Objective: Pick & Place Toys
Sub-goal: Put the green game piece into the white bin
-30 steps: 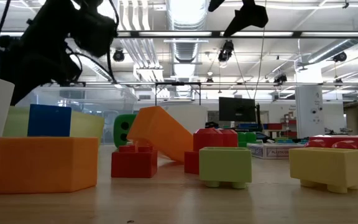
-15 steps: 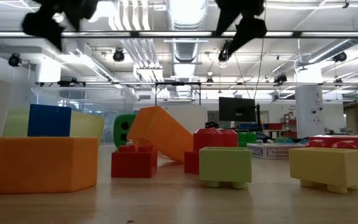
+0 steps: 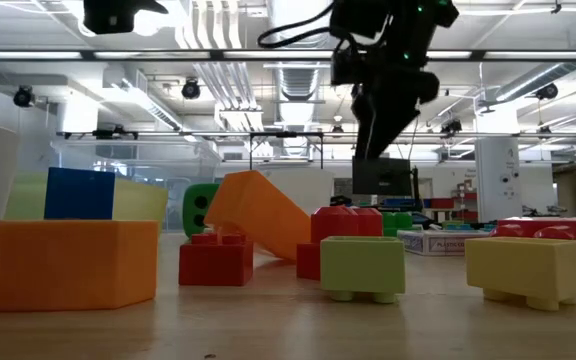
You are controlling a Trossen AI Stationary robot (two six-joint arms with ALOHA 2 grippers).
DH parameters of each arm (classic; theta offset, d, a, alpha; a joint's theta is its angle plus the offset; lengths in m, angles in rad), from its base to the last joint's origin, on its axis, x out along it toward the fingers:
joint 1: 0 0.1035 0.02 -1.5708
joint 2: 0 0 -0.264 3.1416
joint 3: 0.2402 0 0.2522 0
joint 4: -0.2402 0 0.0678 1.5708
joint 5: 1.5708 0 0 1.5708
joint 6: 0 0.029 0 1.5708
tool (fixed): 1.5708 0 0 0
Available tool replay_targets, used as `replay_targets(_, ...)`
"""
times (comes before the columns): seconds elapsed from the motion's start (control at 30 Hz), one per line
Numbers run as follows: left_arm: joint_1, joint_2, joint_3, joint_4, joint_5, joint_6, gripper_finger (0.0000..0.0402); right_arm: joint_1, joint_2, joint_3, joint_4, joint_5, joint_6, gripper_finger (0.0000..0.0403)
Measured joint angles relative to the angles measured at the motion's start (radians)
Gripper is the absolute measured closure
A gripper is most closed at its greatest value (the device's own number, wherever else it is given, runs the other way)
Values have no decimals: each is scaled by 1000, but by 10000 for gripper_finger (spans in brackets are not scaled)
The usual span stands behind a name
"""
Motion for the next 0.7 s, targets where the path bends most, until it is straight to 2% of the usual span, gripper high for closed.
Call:
replay_targets(0.17,-17,-8,0,-6,2,-23,106,-2,9,-83,66,-69,-65,119)
replay_targets(0.37,-32,-12,-1,-6,8,-41,106,-2,8,-155,97,-68,-104,170)
replay_targets(0.7,-32,-12,-1,-6,8,-41,106,-4,58,-181,136,-64,-177,183)
